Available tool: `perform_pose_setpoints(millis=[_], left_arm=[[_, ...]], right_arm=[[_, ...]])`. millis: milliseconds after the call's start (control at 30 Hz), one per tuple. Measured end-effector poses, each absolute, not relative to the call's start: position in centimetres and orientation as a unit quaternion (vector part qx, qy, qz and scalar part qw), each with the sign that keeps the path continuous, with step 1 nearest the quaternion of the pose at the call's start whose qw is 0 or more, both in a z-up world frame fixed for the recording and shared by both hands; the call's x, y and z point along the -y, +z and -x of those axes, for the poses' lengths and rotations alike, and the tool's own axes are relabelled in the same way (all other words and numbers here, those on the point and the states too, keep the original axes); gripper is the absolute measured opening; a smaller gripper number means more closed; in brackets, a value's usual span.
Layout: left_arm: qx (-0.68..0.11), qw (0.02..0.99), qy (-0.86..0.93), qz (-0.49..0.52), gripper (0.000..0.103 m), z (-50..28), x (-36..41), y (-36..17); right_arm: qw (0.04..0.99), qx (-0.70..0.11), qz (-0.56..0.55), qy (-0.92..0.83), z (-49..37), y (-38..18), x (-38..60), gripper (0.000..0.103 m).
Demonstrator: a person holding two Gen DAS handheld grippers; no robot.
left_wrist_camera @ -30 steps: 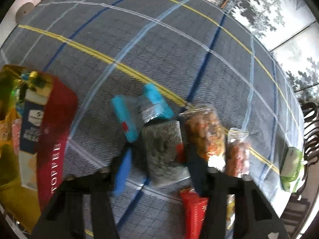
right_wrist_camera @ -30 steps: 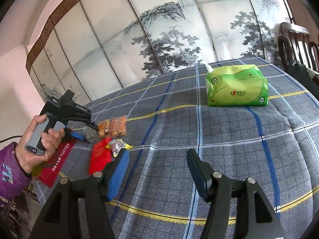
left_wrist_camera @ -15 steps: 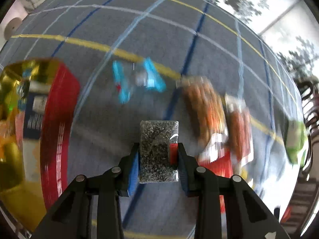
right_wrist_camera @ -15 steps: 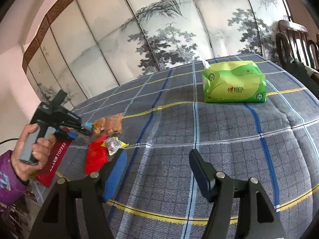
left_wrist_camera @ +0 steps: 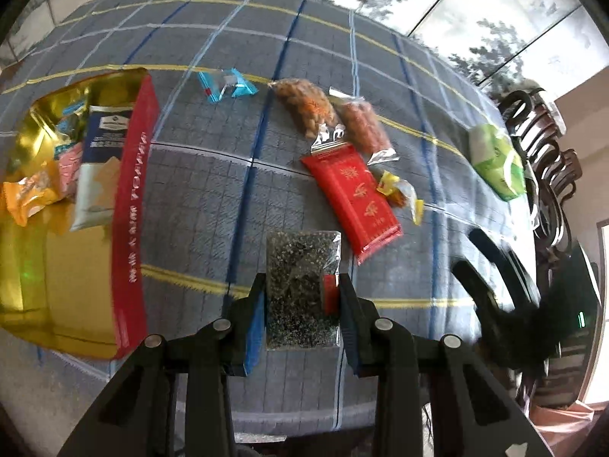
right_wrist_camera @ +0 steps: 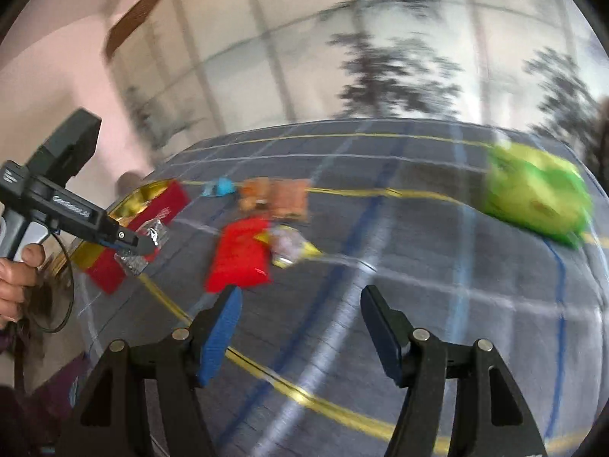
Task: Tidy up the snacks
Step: 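Grasp the grey speckled packet with the left gripper while the right gripper grasps the yellow-wrapped pastry, then lower the grey speckled packet into the gold tray and open the left gripper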
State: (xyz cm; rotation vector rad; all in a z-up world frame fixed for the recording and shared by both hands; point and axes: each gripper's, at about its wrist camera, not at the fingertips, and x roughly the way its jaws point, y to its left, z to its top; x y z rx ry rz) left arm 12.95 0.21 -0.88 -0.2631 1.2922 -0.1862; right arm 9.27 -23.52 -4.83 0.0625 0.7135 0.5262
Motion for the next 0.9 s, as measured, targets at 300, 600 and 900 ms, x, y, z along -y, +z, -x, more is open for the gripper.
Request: perform_pose_setpoints(millis=[300,600,900], left_arm=[[-0.579,0.802,-0.081,0.12,0.031,-11.3,-1.8,1.6],[-0.575,0.805,-0.072,0.127,0.031,-10.3,-3.6,2.0],[-0.544,0.827,-0.026,0.139,0.031,-8.8,-9.6,4.4]], right_arm=[[0.872,-0.385,0.03,0.3,-16.8,-6.4,19.4,0.054],[0.856,-0.421,0.073,0.29,-18.1,-8.1,18.0,0.032],[0.9,-0.391,0.011,0.191,-14.3,-6.9,21.2,0.03]])
